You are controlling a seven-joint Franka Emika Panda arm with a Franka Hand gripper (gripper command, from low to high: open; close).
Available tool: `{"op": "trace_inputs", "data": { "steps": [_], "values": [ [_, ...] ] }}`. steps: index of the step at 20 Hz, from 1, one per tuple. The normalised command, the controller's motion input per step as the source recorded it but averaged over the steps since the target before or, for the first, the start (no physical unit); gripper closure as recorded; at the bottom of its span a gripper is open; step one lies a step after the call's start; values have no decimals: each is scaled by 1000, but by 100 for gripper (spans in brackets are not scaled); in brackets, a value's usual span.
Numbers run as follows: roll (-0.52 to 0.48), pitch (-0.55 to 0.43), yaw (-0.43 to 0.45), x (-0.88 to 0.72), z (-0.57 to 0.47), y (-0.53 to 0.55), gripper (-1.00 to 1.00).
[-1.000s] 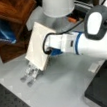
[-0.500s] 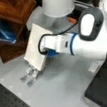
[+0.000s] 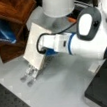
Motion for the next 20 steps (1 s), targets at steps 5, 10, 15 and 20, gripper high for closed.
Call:
{"op": "trace_inputs", "data": {
  "steps": [5,10,15,20],
  "values": [
    [-19,-178,-48,63,-164,20,-100],
    [-20,-165,-62,55,-180,59,-100],
    [-24,-154,-89,4,-182,101,-100],
    [-20,-142,-170,-151,-134,213,-100]
  ]
}}
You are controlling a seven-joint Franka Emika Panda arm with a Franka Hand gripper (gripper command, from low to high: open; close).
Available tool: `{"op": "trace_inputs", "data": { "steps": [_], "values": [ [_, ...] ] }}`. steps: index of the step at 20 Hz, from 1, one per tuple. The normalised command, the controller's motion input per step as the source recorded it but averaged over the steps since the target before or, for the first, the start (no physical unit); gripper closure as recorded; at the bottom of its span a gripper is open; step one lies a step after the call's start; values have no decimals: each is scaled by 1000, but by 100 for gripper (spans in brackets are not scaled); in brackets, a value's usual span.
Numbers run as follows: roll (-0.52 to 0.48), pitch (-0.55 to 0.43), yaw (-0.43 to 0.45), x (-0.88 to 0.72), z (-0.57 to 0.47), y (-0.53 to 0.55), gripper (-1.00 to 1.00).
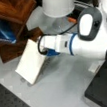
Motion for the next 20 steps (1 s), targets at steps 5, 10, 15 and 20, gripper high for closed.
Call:
{"op": "trace_inputs", "data": {
  "steps": [5,10,15,20],
  "values": [
    [16,-150,-237,-244,-5,221,-100],
    [158,-150,-318,-292,137,50,-100],
    [251,-188,-339,-310,174,-15,-100],
    [341,-265,-299,-219,89,8,-100]
  ]
}}
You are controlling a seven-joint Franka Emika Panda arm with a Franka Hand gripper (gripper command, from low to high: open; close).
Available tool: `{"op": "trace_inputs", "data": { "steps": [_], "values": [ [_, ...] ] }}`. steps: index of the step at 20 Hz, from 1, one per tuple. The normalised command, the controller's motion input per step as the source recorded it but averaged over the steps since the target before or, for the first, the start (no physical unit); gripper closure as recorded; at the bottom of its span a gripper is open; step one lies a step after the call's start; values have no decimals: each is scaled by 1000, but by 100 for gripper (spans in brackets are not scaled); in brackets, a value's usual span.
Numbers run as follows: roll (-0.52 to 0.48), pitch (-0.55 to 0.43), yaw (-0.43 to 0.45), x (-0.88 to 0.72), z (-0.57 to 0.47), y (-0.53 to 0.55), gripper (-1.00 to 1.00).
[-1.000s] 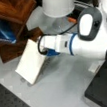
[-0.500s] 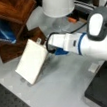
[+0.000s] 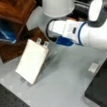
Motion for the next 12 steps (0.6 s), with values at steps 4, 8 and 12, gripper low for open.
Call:
{"op": "trace_inputs", "data": {
  "steps": [4,8,12],
  "values": [
    [472,-378,-287,-207,142,66,-100],
    [600,-446,-243,-245,133,4,-100],
    [598,-409,-131,-315,79,-121,-100]
  ]
}}
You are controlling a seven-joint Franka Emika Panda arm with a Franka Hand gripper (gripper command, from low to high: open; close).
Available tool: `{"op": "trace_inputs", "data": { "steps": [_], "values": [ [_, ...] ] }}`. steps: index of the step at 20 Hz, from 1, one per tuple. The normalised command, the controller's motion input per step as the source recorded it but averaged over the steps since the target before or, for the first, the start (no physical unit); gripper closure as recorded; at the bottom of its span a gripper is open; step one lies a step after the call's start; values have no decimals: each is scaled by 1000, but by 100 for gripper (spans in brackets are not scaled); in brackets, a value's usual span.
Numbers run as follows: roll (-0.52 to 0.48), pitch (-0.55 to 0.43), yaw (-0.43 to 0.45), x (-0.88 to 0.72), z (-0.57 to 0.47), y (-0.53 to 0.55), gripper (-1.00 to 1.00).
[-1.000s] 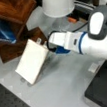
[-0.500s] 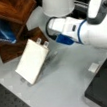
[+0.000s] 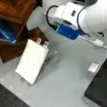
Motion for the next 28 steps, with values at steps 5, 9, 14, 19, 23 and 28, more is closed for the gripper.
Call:
{"op": "trace_inputs", "data": {
  "steps": [5,9,14,19,23,28],
  "values": [
    [513,-370,-24,-370,16,-132,-100],
    [461,-332,52,-410,-26,-48,-100],
    [445,-307,85,-394,-100,-13,-100],
    [562,-258,125,-409,-181,-13,-100],
    [493,-117,68,-410,-128,-63,-100],
    [390,-171,45,-397,-132,-49,-100]
  ]
}}
